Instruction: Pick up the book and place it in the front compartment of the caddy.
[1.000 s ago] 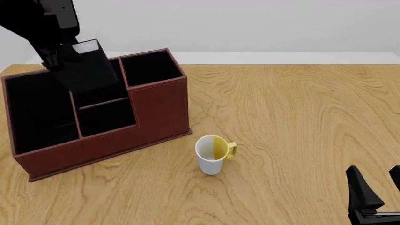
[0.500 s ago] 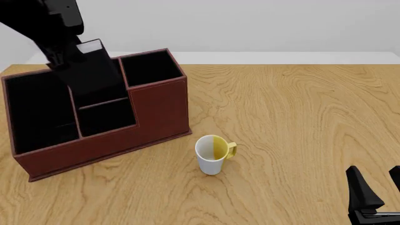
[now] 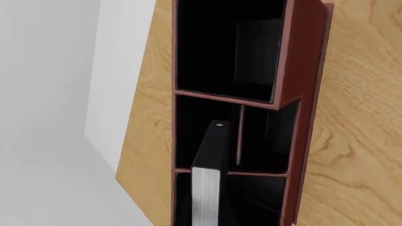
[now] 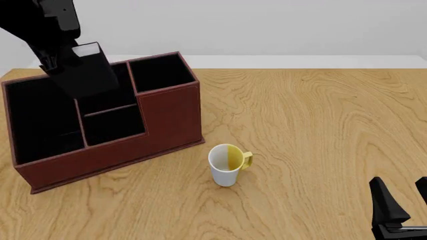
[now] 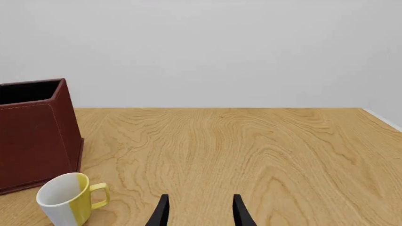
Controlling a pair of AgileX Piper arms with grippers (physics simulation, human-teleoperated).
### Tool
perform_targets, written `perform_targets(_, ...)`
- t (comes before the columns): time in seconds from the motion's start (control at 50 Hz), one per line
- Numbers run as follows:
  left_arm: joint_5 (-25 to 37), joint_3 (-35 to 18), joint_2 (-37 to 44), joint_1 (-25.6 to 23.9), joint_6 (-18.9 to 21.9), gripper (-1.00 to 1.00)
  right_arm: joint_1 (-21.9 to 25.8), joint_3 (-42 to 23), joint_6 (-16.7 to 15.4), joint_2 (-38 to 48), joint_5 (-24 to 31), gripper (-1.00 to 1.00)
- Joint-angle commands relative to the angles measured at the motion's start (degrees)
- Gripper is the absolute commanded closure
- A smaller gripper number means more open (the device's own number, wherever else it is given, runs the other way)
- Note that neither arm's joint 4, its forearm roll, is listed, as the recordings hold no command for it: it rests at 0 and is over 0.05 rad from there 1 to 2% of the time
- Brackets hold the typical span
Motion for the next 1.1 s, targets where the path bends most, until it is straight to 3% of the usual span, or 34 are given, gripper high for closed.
perform_targets(0.02,0.74,-1.51,1.89,0.42,4.46,1.0,-0.02,0.0,-0.01,0.0,0.0,-1.0)
perform_targets(0.76,0.74,-2.68,4.03,0.28,5.15,1.0,0.0,0.0,-0.01,0.01,0.0,-1.0)
perform_targets(1.1,0.74,-2.23,4.66,-2.35,2.89,1.0,0.0,0.0,0.0,0.03,-0.01,-1.0)
